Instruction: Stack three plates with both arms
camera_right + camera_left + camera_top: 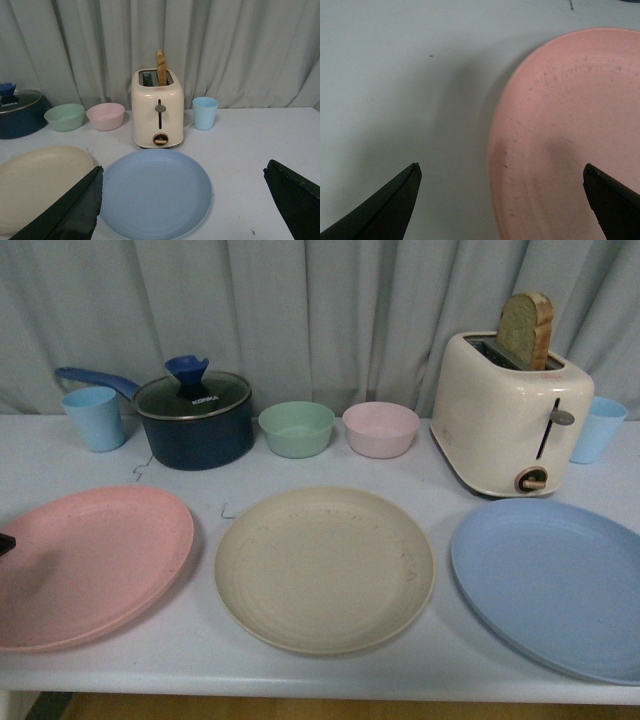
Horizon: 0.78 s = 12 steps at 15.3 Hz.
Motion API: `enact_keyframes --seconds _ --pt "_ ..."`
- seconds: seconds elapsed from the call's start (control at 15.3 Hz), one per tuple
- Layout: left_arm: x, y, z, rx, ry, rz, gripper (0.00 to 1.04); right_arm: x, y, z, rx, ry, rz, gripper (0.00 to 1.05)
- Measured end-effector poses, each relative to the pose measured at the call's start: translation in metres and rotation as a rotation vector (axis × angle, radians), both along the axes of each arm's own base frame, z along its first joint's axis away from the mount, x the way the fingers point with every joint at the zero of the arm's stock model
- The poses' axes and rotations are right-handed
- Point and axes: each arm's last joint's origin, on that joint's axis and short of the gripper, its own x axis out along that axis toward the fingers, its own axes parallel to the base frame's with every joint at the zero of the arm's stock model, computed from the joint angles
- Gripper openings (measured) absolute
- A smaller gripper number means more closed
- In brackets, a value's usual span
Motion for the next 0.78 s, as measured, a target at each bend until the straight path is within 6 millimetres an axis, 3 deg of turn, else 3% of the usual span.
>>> enact_keyframes --seconds 0.2,0.52,0.78 --pt "0.01 0.007 -0.004 0.056 -0.02 0.048 0.98 0.0 0.0 0.0 0.0 0.0 0.0 0.98" --pt "0.013 -0.001 -0.025 0.088 0.014 0.04 0.97 0.0 0.0 0.0 0.0 0.0 0.0 0.98" --pt "0.014 -0.001 -0.025 0.105 -0.002 0.053 0.5 0.0 0.0 0.0 0.0 0.0 0.0 0.98"
